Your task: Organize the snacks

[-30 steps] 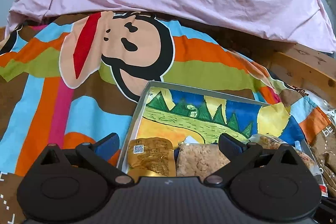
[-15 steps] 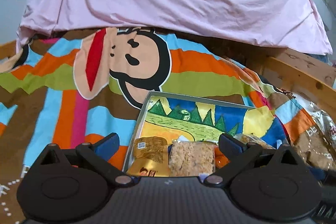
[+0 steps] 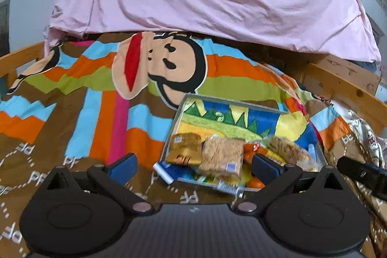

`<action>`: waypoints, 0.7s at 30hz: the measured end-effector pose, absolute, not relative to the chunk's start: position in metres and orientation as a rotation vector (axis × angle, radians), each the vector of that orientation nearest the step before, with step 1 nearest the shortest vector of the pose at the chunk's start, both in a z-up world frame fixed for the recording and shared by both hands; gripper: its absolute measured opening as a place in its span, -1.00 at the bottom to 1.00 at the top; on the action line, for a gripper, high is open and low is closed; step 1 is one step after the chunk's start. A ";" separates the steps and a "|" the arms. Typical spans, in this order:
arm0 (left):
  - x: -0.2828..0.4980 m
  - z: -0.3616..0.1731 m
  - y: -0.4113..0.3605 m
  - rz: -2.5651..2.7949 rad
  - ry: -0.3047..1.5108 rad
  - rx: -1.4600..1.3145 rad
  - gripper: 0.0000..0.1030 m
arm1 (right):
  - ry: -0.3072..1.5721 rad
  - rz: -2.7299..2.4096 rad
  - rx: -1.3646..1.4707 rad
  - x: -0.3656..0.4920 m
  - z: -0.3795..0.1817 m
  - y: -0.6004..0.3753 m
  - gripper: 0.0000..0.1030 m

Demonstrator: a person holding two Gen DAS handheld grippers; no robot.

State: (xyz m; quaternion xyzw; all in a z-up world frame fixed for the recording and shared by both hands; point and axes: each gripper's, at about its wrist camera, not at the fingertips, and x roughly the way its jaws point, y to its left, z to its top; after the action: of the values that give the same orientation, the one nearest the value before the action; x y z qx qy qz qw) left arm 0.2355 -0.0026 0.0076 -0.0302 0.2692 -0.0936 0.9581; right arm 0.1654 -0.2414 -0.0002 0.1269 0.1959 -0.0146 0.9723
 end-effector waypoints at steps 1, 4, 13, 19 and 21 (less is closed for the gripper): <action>0.230 0.007 -0.002 -0.185 0.551 -0.058 0.99 | 0.397 -0.029 0.254 0.161 0.000 -0.242 0.83; 0.213 0.006 0.001 -0.178 0.570 -0.047 0.99 | 0.418 -0.022 0.246 0.147 -0.002 -0.241 0.86; 0.168 0.001 0.010 -0.137 0.614 -0.022 0.99 | 0.466 -0.024 0.205 0.109 -0.005 -0.236 0.94; 0.142 0.000 0.012 -0.136 0.639 -0.036 0.99 | 0.509 -0.031 0.175 0.089 -0.008 -0.231 0.98; 0.136 -0.003 0.010 -0.141 0.650 -0.024 0.99 | 0.525 -0.034 0.166 0.083 -0.010 -0.229 0.98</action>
State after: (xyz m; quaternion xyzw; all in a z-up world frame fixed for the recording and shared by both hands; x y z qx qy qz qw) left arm 0.1355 0.0101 -0.0027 -0.0119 0.3191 -0.0692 0.9451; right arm 0.0826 -0.2295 -0.0096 0.0817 0.2593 -0.0168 0.9622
